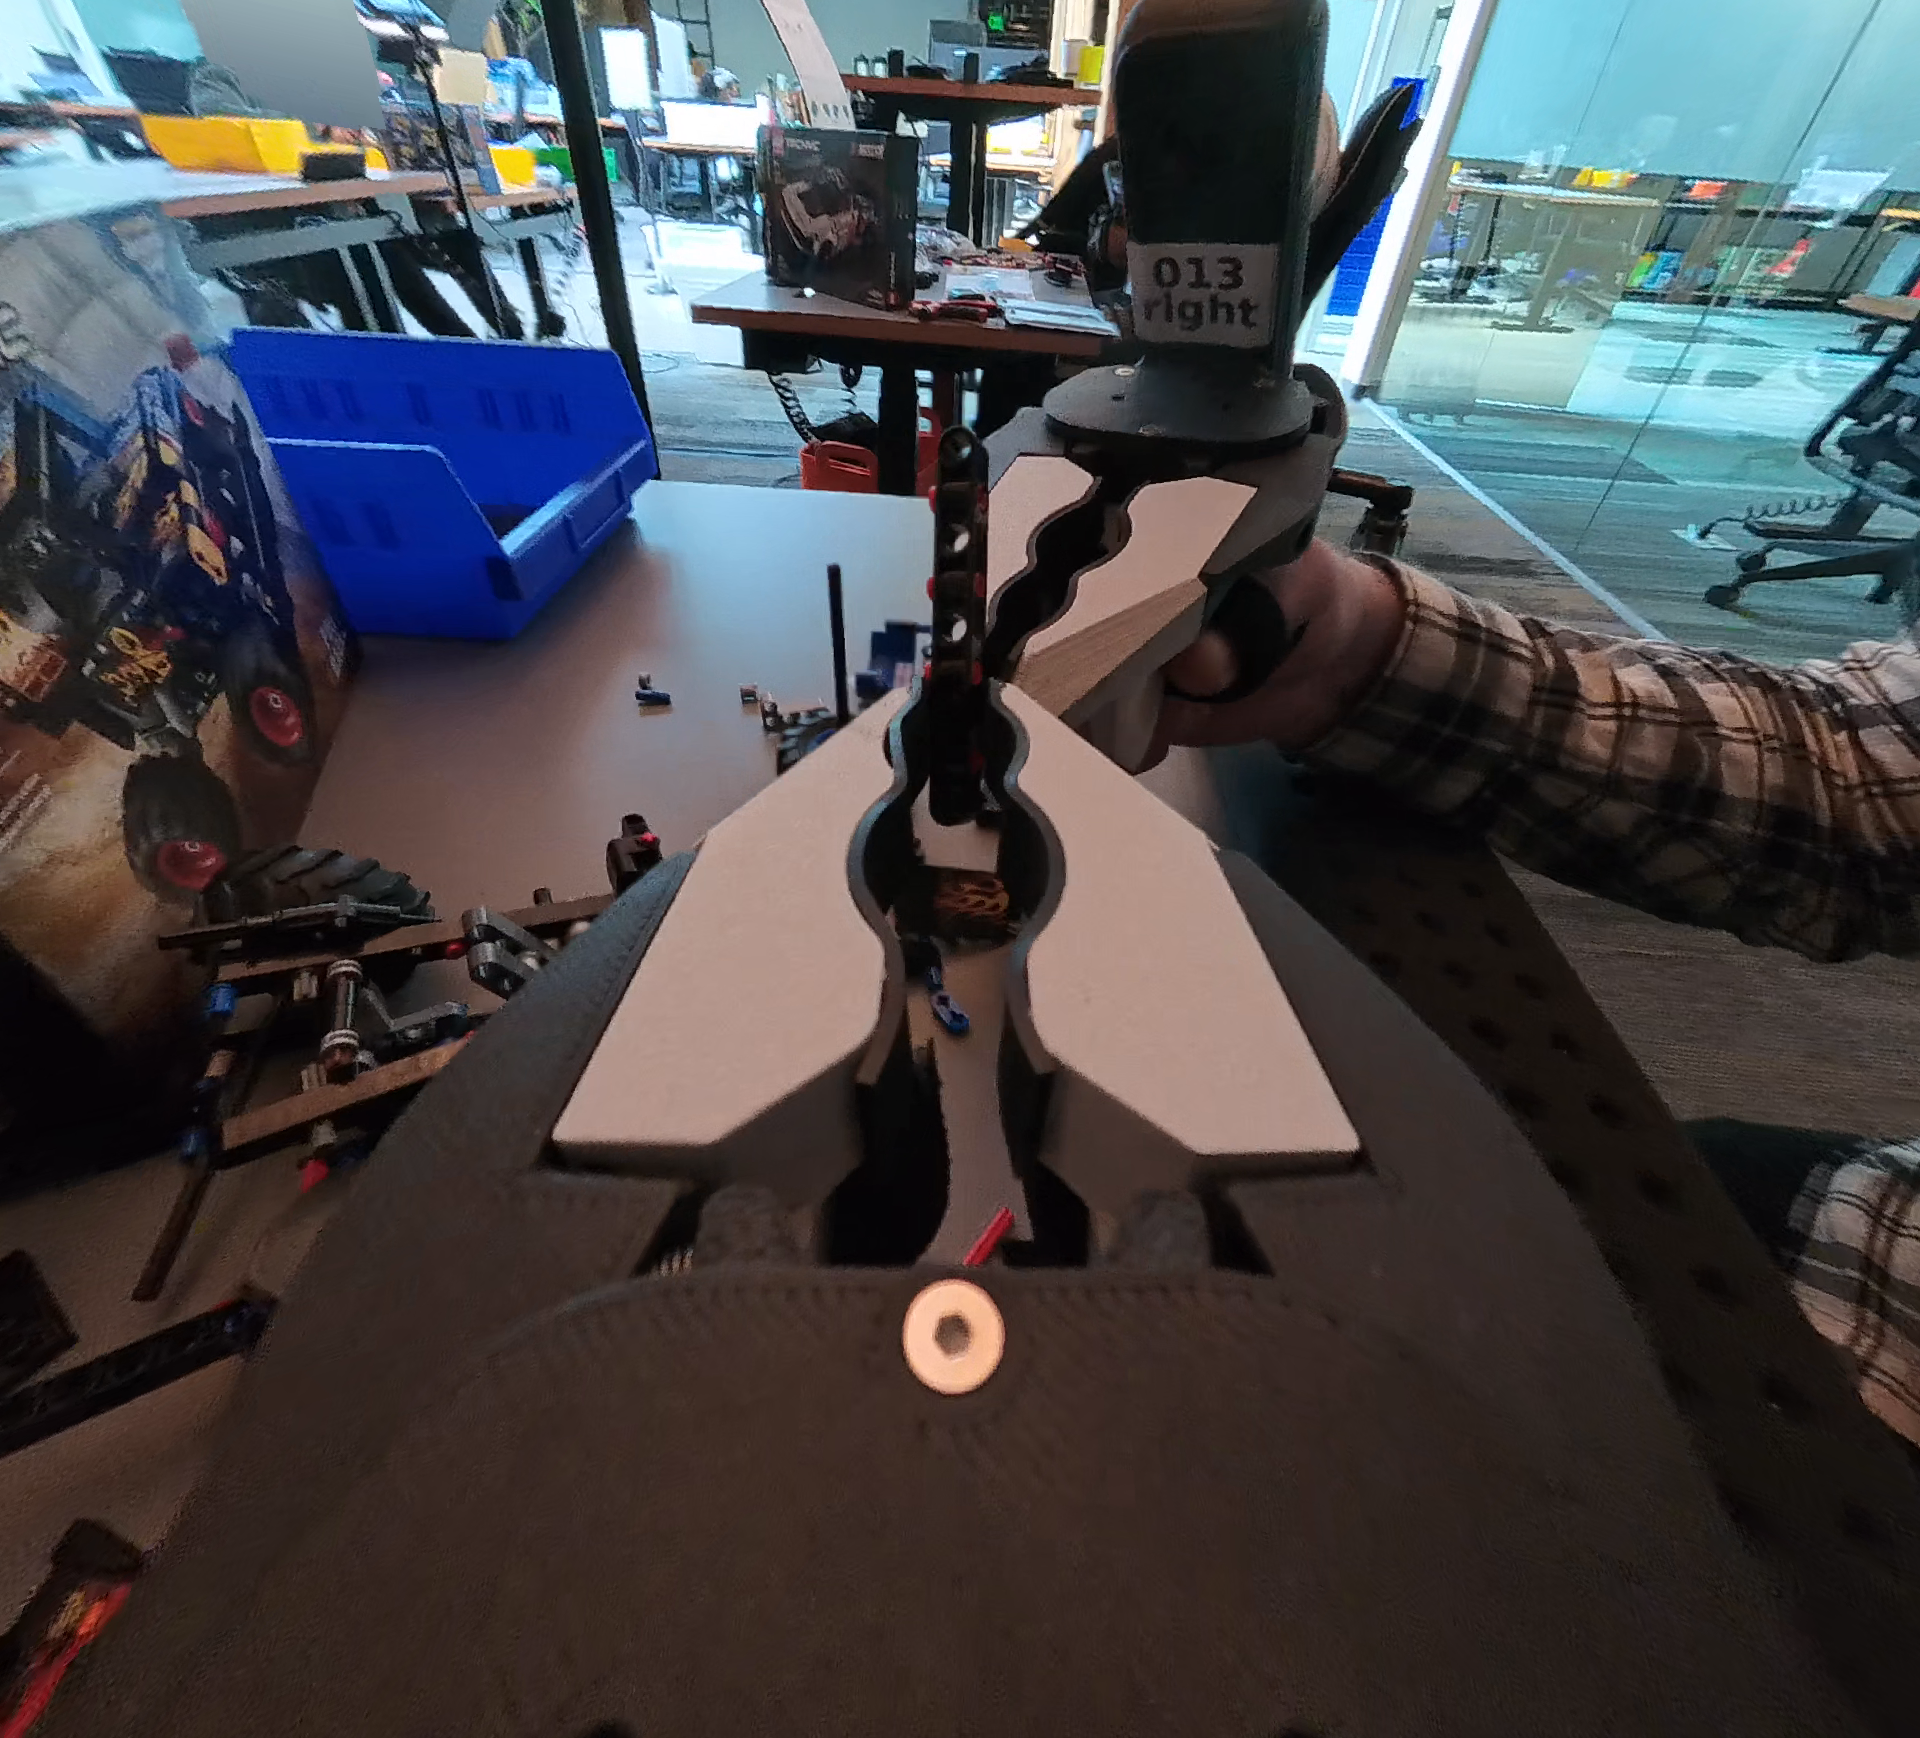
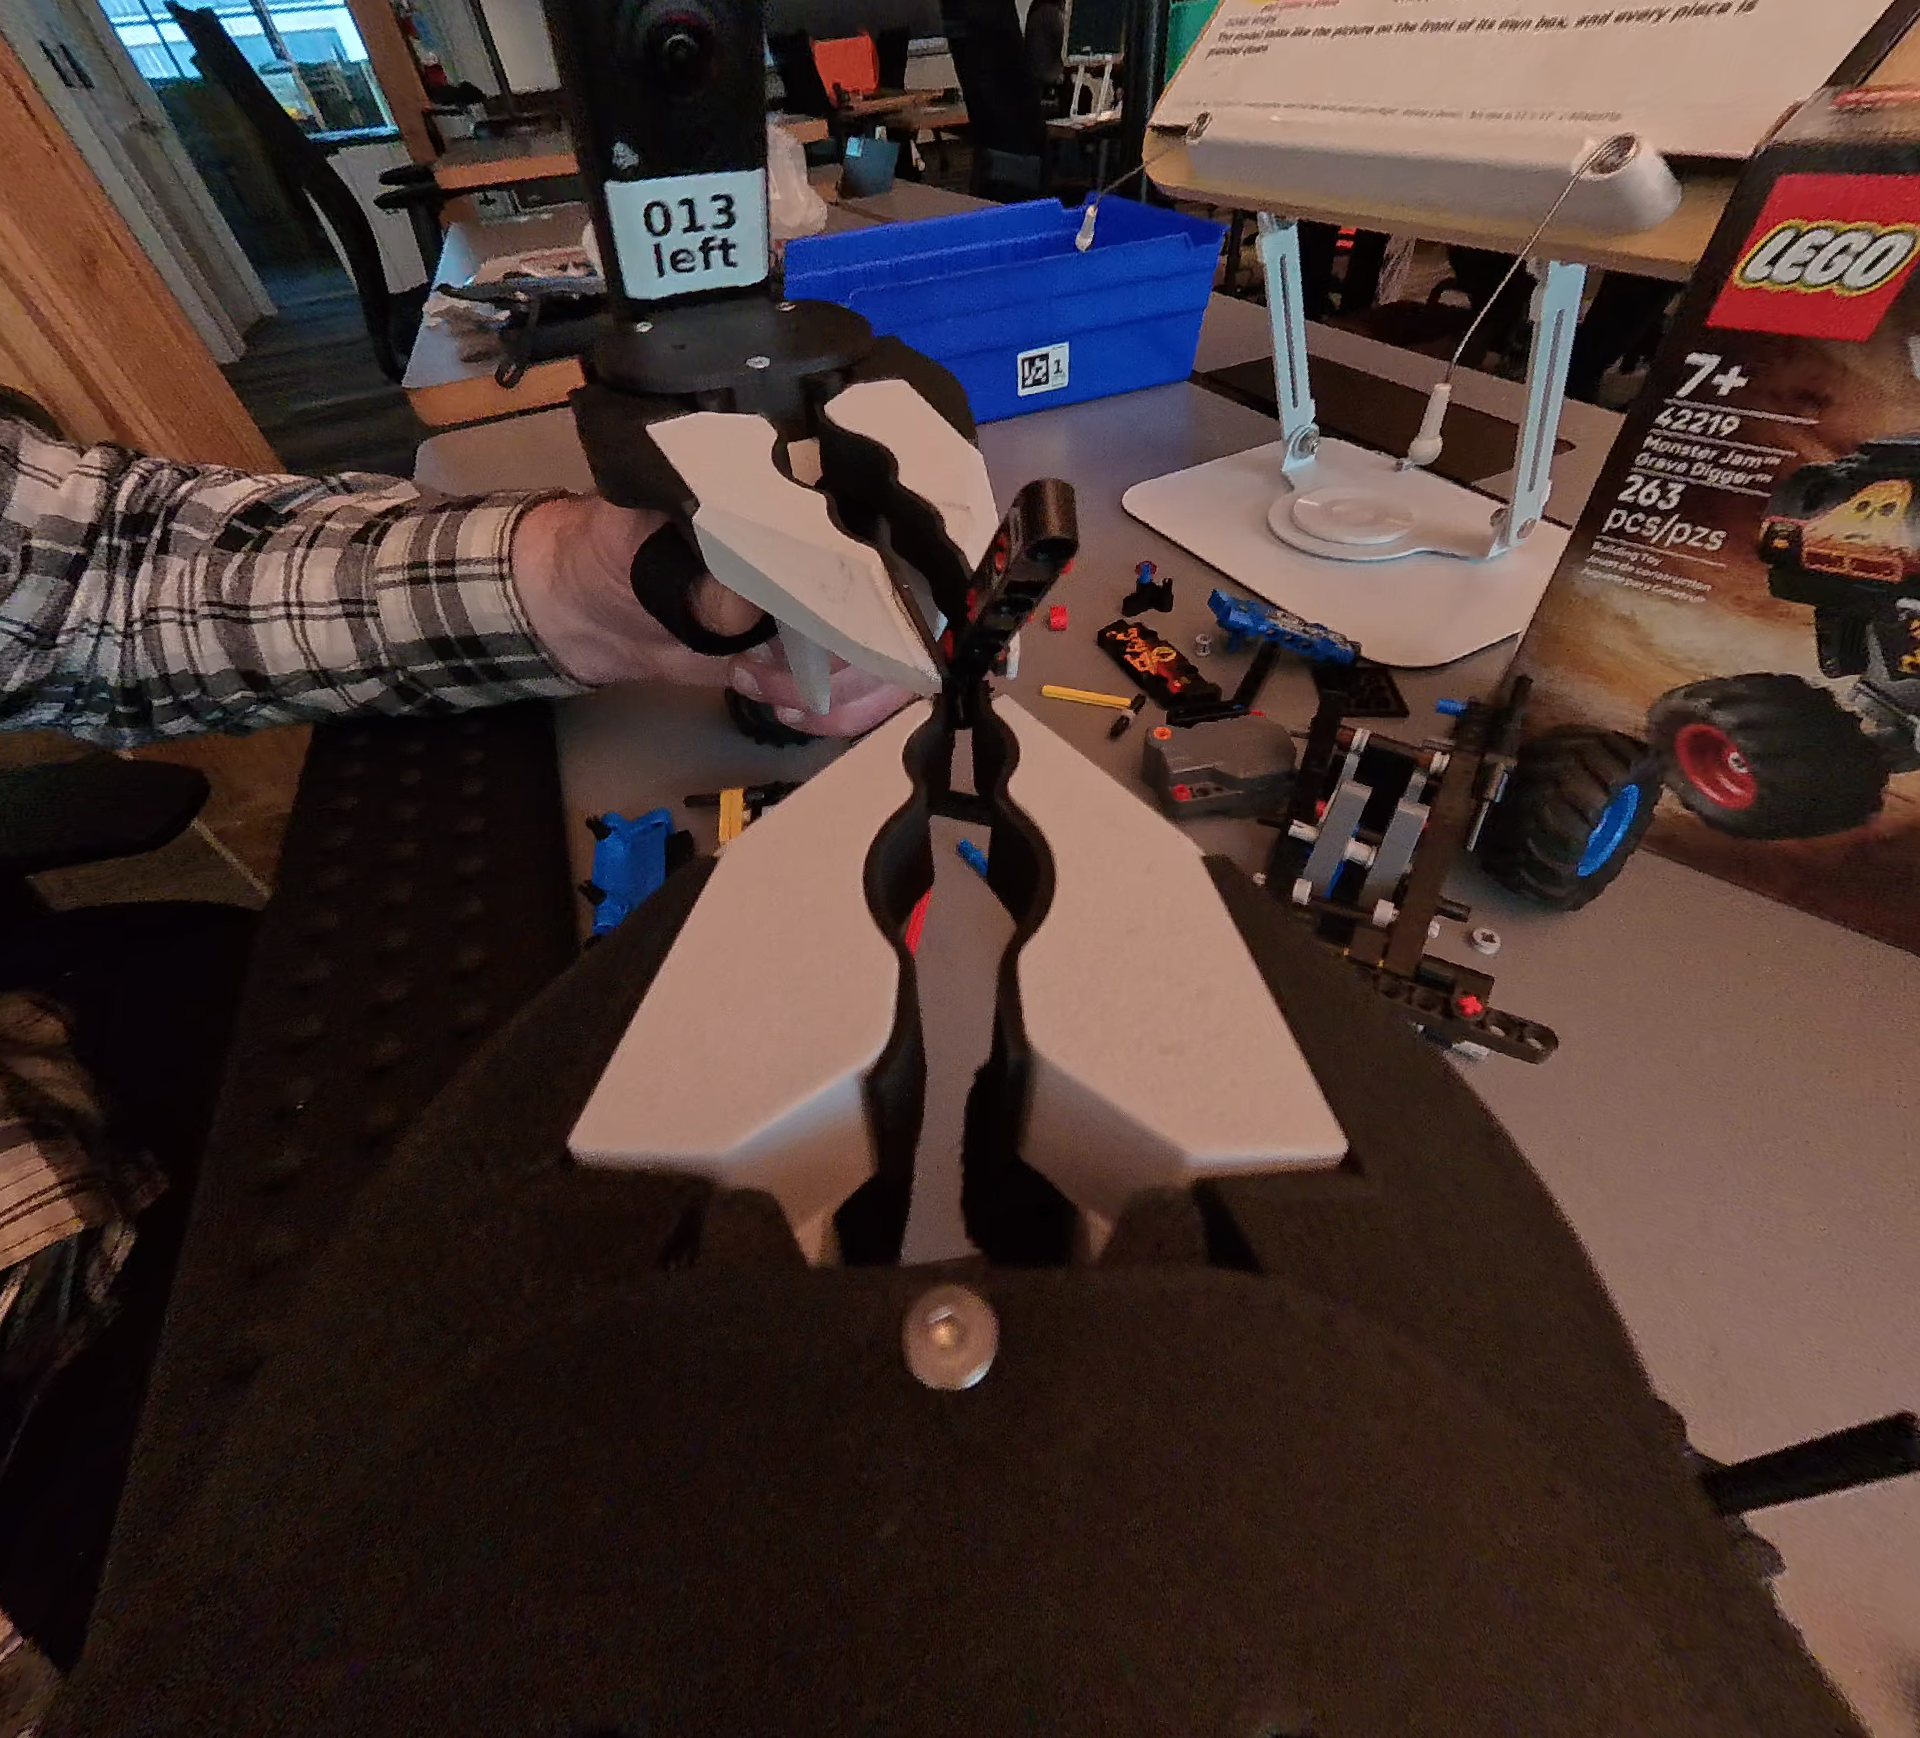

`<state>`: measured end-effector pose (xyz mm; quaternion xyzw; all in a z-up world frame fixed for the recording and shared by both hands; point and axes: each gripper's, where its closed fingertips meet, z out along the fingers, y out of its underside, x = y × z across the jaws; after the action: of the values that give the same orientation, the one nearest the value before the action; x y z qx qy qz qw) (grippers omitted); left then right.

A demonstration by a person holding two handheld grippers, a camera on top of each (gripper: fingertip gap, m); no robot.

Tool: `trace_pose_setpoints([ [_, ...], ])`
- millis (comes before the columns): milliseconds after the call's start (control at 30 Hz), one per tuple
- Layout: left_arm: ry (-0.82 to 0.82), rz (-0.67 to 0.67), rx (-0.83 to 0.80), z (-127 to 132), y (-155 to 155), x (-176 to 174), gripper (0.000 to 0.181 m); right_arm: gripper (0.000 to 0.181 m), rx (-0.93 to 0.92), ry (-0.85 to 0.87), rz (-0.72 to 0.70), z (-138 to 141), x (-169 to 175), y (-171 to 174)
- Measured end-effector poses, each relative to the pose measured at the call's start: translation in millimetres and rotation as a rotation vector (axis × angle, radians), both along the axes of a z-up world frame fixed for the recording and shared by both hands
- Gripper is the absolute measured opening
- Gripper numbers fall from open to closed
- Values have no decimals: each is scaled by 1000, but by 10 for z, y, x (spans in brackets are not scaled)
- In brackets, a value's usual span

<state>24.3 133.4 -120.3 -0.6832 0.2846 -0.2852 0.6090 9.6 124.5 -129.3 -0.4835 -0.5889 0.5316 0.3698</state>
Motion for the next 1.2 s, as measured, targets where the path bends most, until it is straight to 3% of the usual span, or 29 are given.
trace_pose_setpoints([
  [200,-71,16,31,134,-62,-59,5,1,120,18,-10,23,19,-10],
  [267,-325,116,92,573,-74,-648,4,1,243,-101,-82,-250,123,220],
  [300,-298,148,105,573,-91,-813,5,0,169,-75,-49,-215,153,185],
  [333,-252,120,71,461,-92,-743,5,1,173,-82,-24,-208,139,119],
  [400,-206,29,-22,209,-55,-399,5,2,196,-190,34,-438,45,-14],
  [467,-146,28,-35,111,-10,-285,6,3,240,-327,62,-750,80,-43],
  [533,-224,10,-102,51,20,-316,6,23,263,-361,43,-834,109,0],
  [600,-217,25,-138,-61,67,-298,6,28,234,-319,30,-736,74,3],
  [867,-156,-33,-129,-143,44,-1,7,10,35,-82,0,-250,-74,-5],
  [1200,-168,-70,-114,-102,1,36,7,5,28,-70,33,-231,-10,-37],
])
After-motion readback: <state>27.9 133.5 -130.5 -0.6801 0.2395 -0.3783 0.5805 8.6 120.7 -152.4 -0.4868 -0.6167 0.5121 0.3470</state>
